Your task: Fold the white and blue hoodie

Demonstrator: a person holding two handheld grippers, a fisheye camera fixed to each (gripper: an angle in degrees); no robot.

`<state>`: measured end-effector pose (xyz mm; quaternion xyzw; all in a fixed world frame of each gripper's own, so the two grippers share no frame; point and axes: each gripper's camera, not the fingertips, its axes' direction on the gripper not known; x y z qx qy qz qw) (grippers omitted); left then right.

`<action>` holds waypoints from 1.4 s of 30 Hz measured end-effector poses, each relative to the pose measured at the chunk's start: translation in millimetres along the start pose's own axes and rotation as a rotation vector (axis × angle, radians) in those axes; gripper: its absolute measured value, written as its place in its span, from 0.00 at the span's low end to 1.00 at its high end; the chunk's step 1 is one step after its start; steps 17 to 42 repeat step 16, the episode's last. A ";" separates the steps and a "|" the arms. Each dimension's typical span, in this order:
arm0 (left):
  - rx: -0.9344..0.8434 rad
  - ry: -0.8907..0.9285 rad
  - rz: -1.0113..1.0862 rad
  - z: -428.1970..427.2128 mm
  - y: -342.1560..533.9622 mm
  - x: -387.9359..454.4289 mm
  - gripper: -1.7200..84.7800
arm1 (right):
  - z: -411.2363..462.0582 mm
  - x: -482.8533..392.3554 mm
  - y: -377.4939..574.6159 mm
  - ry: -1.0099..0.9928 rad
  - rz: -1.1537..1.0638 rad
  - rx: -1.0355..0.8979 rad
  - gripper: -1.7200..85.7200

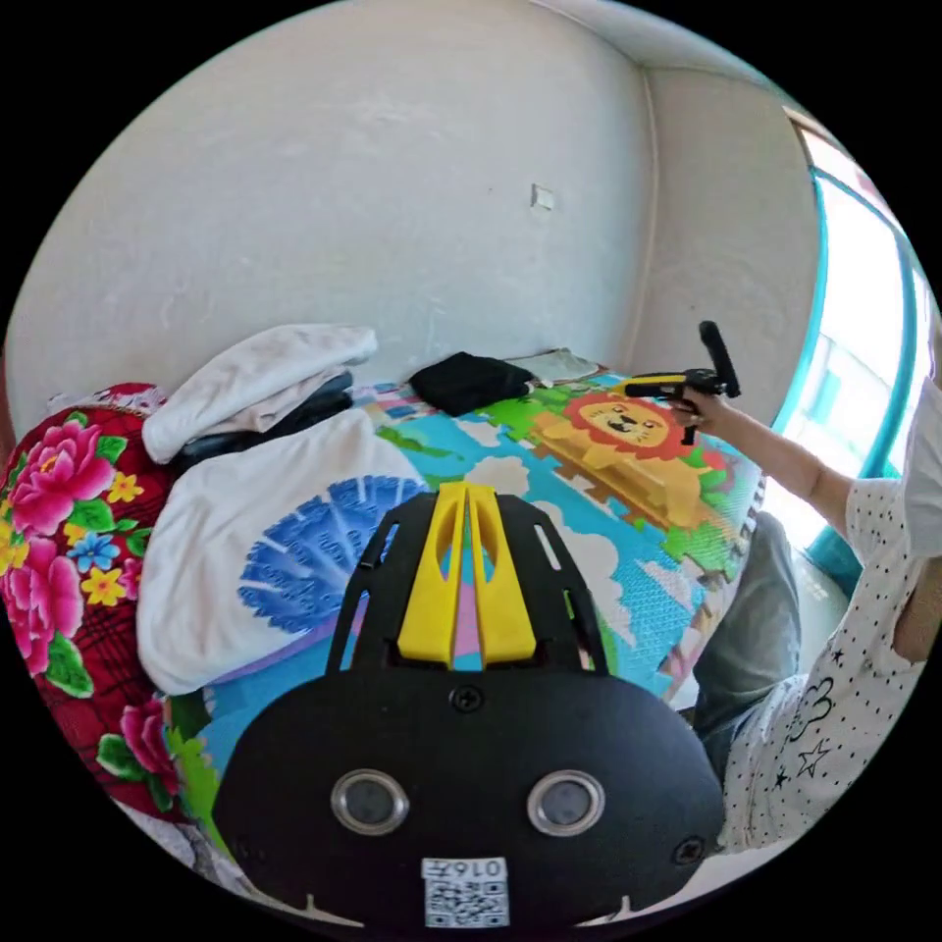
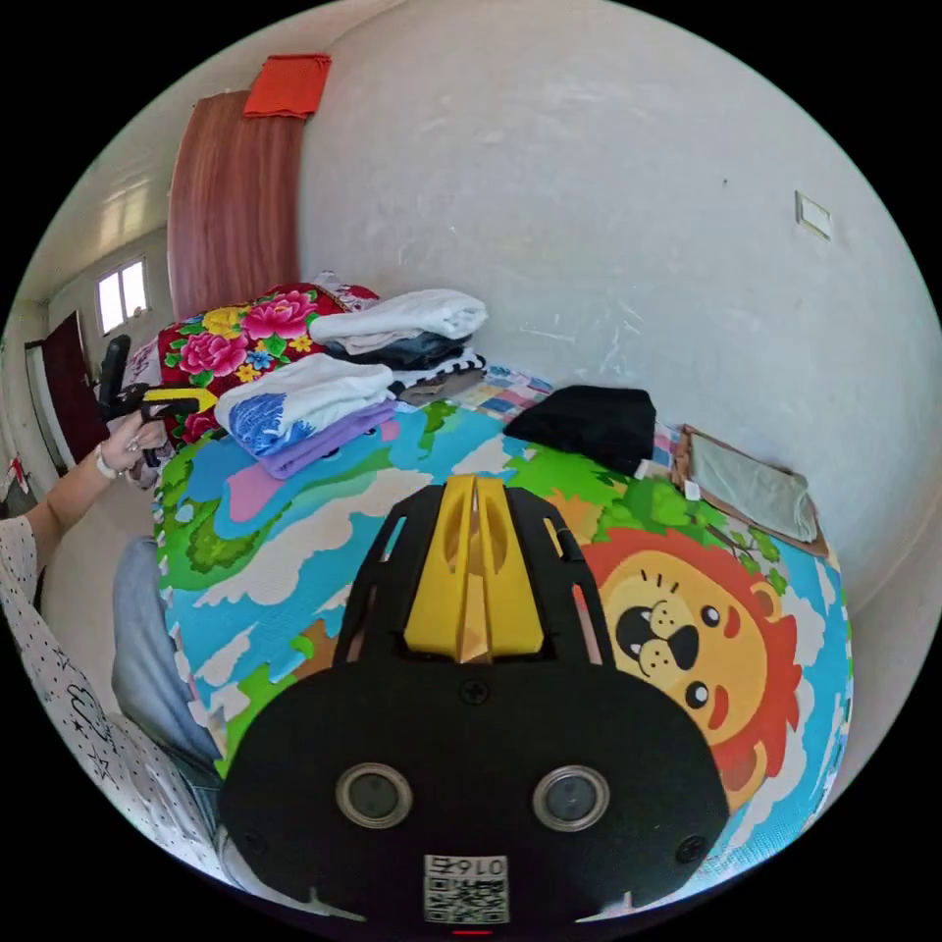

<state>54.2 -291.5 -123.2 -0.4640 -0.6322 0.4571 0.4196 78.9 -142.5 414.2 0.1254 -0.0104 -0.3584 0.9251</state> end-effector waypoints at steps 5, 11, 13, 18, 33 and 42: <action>0.053 0.279 0.000 102.5 -121.9 92.9 0.01 | -2.0 145.0 19.9 0.147 0.244 -0.146 0.06; -0.055 0.039 -0.105 176.8 -221.1 135.2 0.01 | 23.6 241.3 7.2 0.277 0.263 -0.197 0.14; -0.065 -0.099 -0.014 177.6 -227.5 148.8 0.01 | 39.5 265.5 -3.2 0.309 0.267 -0.208 0.15; -0.053 -0.268 0.081 157.0 -237.1 160.3 0.02 | 75.1 304.6 -21.6 0.347 0.269 -0.229 0.18; -0.053 -0.268 0.081 157.0 -237.1 160.3 0.02 | 75.1 304.6 -21.6 0.347 0.269 -0.229 0.18; -0.053 -0.268 0.081 157.0 -237.1 160.3 0.02 | 75.1 304.6 -21.6 0.347 0.269 -0.229 0.18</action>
